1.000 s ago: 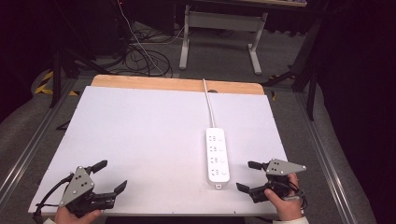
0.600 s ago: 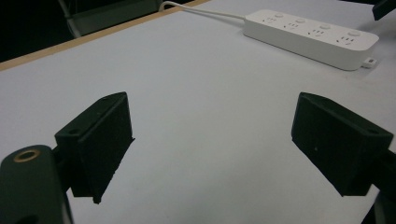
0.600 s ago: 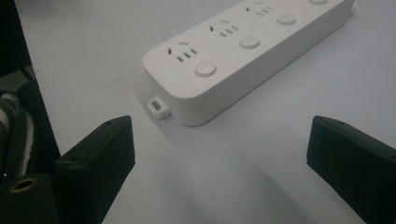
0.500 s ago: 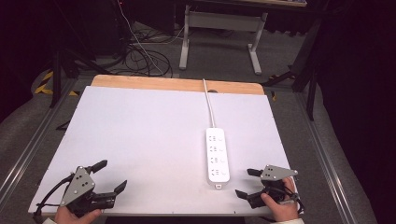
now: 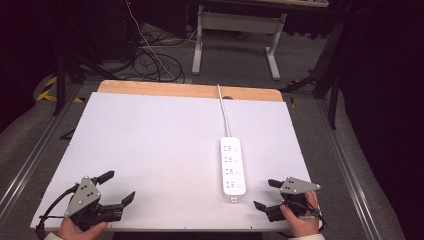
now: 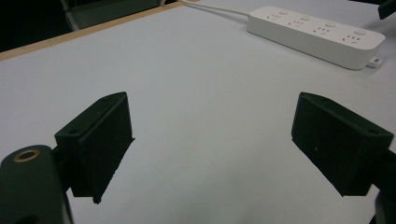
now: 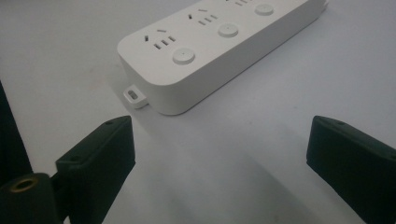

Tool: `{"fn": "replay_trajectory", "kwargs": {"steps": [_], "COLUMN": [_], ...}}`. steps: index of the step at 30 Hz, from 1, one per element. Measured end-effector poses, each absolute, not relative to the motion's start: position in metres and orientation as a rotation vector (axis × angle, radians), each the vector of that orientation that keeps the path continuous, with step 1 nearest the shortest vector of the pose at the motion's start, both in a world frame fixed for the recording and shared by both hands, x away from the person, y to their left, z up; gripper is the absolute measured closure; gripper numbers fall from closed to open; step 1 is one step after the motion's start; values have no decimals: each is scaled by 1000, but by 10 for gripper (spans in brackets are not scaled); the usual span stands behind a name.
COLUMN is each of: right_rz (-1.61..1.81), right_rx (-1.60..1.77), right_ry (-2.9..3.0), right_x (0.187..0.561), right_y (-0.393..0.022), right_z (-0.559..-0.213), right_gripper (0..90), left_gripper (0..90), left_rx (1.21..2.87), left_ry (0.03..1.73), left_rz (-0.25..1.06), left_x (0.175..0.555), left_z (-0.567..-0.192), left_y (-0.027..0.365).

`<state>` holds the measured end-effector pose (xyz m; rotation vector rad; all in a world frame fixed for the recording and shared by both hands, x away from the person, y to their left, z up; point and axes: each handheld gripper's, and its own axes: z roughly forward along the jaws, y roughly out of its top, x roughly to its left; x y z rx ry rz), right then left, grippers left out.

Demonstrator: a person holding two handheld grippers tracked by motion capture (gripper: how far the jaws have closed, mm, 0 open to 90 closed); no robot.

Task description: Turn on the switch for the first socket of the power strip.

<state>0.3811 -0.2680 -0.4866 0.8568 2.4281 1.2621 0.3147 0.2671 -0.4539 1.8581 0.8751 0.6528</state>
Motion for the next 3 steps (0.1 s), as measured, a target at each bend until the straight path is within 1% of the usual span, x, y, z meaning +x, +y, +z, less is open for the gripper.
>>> {"fn": "replay_trajectory", "kwargs": {"steps": [3], "right_rz": [1267], "right_rx": [853], "right_ry": [2416], "right_x": [381], "right_y": [-269], "right_z": [-485], "right_gripper": [97], "left_gripper": [131], "left_rx": [1865], "left_ry": [872], "left_rz": [668], "left_x": [315], "left_z": [-454], "left_y": [267]}}
